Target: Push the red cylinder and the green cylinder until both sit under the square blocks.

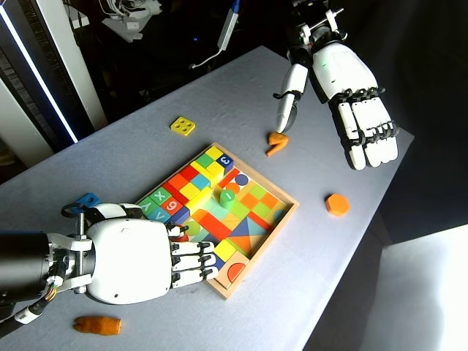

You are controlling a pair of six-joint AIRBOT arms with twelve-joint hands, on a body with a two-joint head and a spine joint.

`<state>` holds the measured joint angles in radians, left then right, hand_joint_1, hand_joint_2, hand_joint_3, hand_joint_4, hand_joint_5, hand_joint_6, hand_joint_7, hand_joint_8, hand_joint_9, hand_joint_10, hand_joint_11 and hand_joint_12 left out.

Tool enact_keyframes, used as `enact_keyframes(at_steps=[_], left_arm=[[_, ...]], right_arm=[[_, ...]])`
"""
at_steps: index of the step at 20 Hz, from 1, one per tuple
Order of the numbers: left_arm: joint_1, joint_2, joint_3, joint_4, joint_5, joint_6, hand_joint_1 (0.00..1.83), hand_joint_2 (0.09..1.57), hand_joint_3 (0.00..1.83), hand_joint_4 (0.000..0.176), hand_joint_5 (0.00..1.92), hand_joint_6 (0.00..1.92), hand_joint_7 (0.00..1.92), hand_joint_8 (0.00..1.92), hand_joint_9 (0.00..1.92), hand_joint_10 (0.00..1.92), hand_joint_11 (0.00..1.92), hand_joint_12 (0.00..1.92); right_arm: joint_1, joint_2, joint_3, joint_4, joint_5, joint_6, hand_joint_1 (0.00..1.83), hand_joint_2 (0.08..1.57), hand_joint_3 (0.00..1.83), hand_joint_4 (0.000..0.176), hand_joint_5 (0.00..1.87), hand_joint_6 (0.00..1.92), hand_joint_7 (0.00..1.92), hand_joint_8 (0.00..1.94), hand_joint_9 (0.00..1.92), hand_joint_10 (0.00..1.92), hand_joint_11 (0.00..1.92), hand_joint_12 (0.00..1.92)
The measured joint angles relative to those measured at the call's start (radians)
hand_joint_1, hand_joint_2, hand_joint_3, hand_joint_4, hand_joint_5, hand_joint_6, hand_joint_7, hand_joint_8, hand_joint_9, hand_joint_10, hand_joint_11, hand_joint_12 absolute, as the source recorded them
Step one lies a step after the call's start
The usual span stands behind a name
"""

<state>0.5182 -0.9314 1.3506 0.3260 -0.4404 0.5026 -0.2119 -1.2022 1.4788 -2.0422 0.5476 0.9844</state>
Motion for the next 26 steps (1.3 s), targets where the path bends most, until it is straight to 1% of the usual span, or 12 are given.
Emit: enact_keyframes(at_steps=[1,2,4,6,9,11,14,16,19,22,23,26], left_arm=[[0.000,0.000,0.000,-0.001,-0.001,0.000,0.00,1.11,0.00,0.014,0.07,0.00,0.06,0.00,0.05,0.00,0.00,0.21],[0.000,0.000,0.000,-0.002,-0.002,0.000,0.00,1.12,0.00,0.018,0.07,0.00,0.06,0.00,0.05,0.00,0.00,0.21],[0.000,0.000,0.000,-0.002,-0.002,0.000,0.00,1.14,0.01,0.000,0.08,0.00,0.05,0.00,0.05,0.00,0.00,0.22],[0.000,0.000,0.002,-0.003,-0.002,0.000,0.00,1.12,0.00,0.020,0.08,0.00,0.06,0.00,0.05,0.00,0.00,0.20],[0.000,0.000,0.004,-0.005,-0.002,0.000,0.00,1.14,0.00,0.026,0.08,0.00,0.06,0.00,0.06,0.00,0.00,0.21],[0.000,0.000,0.004,-0.004,-0.002,0.000,0.00,1.16,0.00,0.013,0.09,0.00,0.06,0.00,0.06,0.00,0.00,0.24],[0.000,0.000,0.006,-0.005,-0.001,0.000,0.00,1.15,0.00,0.040,0.09,0.00,0.05,0.00,0.04,0.00,0.00,0.18],[0.000,0.000,0.006,-0.004,-0.001,0.000,0.00,1.16,0.00,0.026,0.08,0.00,0.03,0.00,0.03,0.00,0.00,0.16],[-0.002,0.000,0.006,-0.004,0.000,0.000,0.00,1.17,0.00,0.055,0.10,0.00,0.05,0.00,0.05,0.00,0.00,0.22],[-0.004,0.000,0.006,-0.005,0.003,0.003,0.00,1.17,0.00,0.055,0.11,0.00,0.05,0.00,0.04,0.00,0.00,0.19],[-0.005,0.000,0.006,-0.004,0.005,0.007,0.00,1.12,0.00,0.034,0.07,0.00,0.05,0.00,0.04,0.00,0.00,0.19],[-0.018,-0.007,0.012,0.000,0.014,0.016,0.00,1.11,0.00,0.018,0.05,0.00,0.05,0.00,0.03,0.00,0.00,0.14]], right_arm=[[0.006,0.005,-0.004,-0.002,0.000,-0.003,0.30,1.12,0.00,0.176,0.62,0.01,0.03,0.01,0.00,0.00,0.00,0.00],[0.019,0.012,-0.009,0.001,-0.002,-0.009,0.34,1.11,0.00,0.176,0.64,0.01,0.03,0.01,0.00,0.00,0.00,0.00],[0.029,0.014,-0.011,0.003,-0.006,-0.016,0.33,1.10,0.00,0.176,0.64,0.01,0.04,0.01,0.00,0.00,0.00,0.00],[0.035,0.014,-0.015,0.010,-0.005,-0.029,0.30,1.11,0.00,0.176,0.62,0.00,0.02,0.00,0.00,0.00,0.00,0.00],[0.048,0.015,-0.019,0.021,0.000,-0.040,0.31,1.11,0.00,0.176,0.63,0.00,0.02,0.00,0.00,0.00,0.00,0.00],[0.053,0.015,-0.020,0.021,0.001,-0.044,0.31,1.11,0.00,0.176,0.64,0.01,0.02,0.00,0.00,0.00,0.00,0.00],[0.053,0.016,-0.029,0.037,0.003,-0.066,0.32,1.11,0.00,0.176,0.65,0.01,0.04,0.01,0.00,0.00,0.00,0.00],[0.060,0.008,-0.031,0.045,0.014,-0.075,0.30,1.11,0.00,0.176,0.64,0.00,0.02,0.00,0.00,0.00,0.00,0.00],[0.064,-0.023,-0.031,0.060,0.021,-0.107,0.41,1.10,0.00,0.168,0.68,0.01,0.06,0.01,0.00,0.00,0.01,0.00],[0.064,-0.041,-0.032,0.067,0.025,-0.124,0.39,1.09,0.00,0.174,0.69,0.01,0.07,0.01,0.00,0.00,0.03,0.01],[0.064,-0.049,-0.031,0.067,0.027,-0.127,0.36,1.10,0.00,0.176,0.66,0.00,0.04,0.00,0.00,0.00,0.00,0.00],[0.064,-0.071,-0.030,0.079,0.026,-0.160,0.37,1.10,0.00,0.176,0.66,0.00,0.04,0.00,0.00,0.00,0.01,0.00]])
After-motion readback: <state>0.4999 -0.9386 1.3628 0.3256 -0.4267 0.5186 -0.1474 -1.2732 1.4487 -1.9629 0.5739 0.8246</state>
